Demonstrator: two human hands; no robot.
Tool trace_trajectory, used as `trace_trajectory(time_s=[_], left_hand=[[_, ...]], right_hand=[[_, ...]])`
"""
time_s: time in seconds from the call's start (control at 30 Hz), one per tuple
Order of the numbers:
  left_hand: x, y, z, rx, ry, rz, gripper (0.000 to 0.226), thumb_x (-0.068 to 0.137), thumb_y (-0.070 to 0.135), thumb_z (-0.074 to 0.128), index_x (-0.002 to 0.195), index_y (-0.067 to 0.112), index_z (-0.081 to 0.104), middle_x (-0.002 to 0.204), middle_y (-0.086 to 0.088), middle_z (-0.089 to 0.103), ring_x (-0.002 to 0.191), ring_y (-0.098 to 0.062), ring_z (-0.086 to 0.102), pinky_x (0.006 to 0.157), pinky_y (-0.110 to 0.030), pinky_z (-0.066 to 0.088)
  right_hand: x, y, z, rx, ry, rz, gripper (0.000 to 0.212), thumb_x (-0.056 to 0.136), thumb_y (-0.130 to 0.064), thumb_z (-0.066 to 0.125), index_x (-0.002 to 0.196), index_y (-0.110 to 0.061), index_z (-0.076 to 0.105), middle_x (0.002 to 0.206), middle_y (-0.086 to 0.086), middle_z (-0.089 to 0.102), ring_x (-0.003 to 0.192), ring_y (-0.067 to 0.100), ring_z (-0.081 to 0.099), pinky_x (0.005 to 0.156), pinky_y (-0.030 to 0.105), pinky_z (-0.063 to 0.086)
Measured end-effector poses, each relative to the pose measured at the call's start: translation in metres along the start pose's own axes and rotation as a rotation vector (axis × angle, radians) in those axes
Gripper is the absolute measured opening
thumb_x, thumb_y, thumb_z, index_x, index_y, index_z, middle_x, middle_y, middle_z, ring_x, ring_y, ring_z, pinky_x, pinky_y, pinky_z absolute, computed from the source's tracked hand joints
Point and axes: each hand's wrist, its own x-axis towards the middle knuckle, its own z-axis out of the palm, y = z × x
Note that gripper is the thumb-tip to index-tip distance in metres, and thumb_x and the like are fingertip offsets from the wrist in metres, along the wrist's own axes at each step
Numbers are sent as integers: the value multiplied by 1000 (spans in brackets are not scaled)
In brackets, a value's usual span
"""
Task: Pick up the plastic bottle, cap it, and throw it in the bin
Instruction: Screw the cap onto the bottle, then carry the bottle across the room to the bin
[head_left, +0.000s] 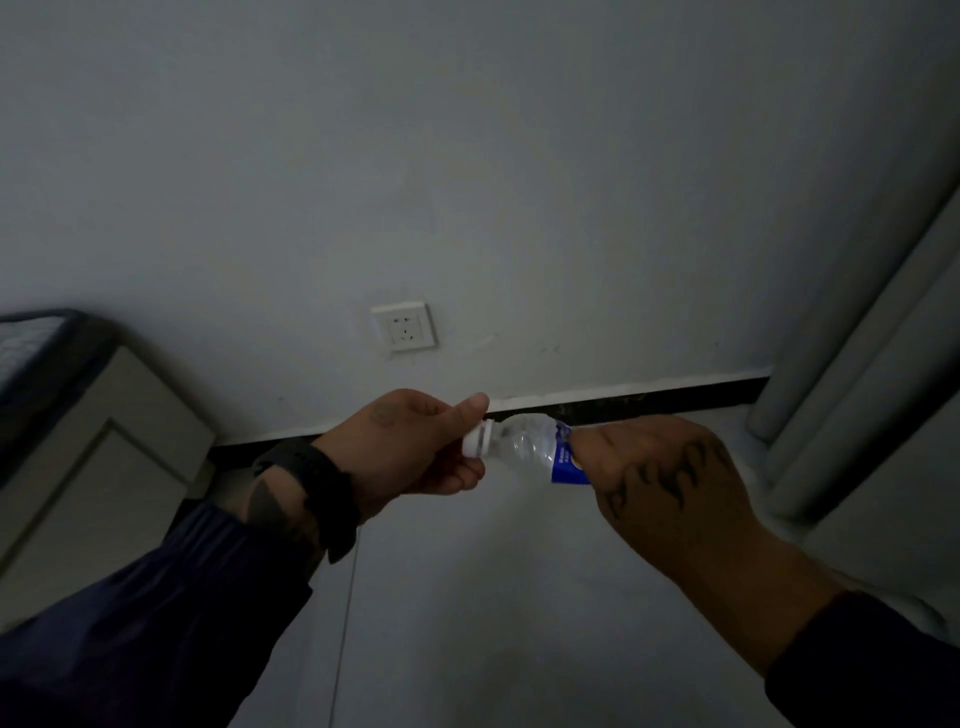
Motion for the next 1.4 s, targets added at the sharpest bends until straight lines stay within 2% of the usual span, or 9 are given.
trace_trajectory(time_s=[0.1,0.2,0.33,0.53,0.67,0.77,0.93,1.07,1.4], left_hand=[[-1,-4,-1,125,6,165,31,92,33,57,95,7,74,82,-11,77,66,-14,72,66,-24,58],[-4,-9,-2,446,45,449,29,92,38,57,109,20,72,87,-1,77,76,-9,73,74,-25,59],[-8,-5,-8,865,177,842,44,86,55,50,117,29,68,84,8,76,70,-4,68,69,-19,50],[-10,11,-17,883,170,1041,39,89,49,54,115,25,70,92,8,78,77,-5,73,71,-21,52],[-10,23,-19,820,315,1066,41,90,46,55,120,22,68,106,5,76,90,-7,71,81,-15,51],[-20,55,-32,851,452,1101,50,89,48,55,128,17,60,122,-3,70,108,-10,62,94,-18,45],[-78,172,-93,941,656,976,77,86,65,45,149,23,29,153,-5,39,142,-20,35,114,-28,27],[-150,300,-143,1017,762,933,87,81,74,40,151,26,21,161,-7,22,150,-28,16,116,-39,19],[-363,645,-251,1073,895,1079,95,72,88,28,152,40,9,165,-6,5,153,-31,0,119,-52,13]], right_hand=[[2,1,4,113,-187,174,26,59,-7,89,70,-10,65,51,4,64,38,15,57,42,19,43],[13,8,-1,283,-354,319,45,67,-13,88,57,-28,46,47,-10,44,40,-4,30,47,10,23],[22,13,-13,607,-569,485,21,77,-38,77,72,-18,77,69,-4,74,60,9,67,59,27,53],[28,8,-17,797,-556,580,30,72,-38,80,80,-9,78,72,3,77,64,16,70,58,26,56],[47,3,-25,894,-425,688,16,72,-34,80,63,-25,69,57,-14,68,54,1,62,52,15,47],[81,5,-51,859,-310,743,23,73,-32,80,67,-12,70,62,-1,69,54,2,57,53,24,48],[189,42,-160,851,-115,924,17,77,-15,83,66,-19,70,56,-13,70,50,-3,60,51,8,44],[313,81,-282,857,72,1015,14,78,-26,81,81,-13,76,79,8,79,69,25,74,68,42,60],[624,137,-582,957,148,942,13,83,-28,77,95,-23,73,87,3,80,79,21,78,75,34,64]])
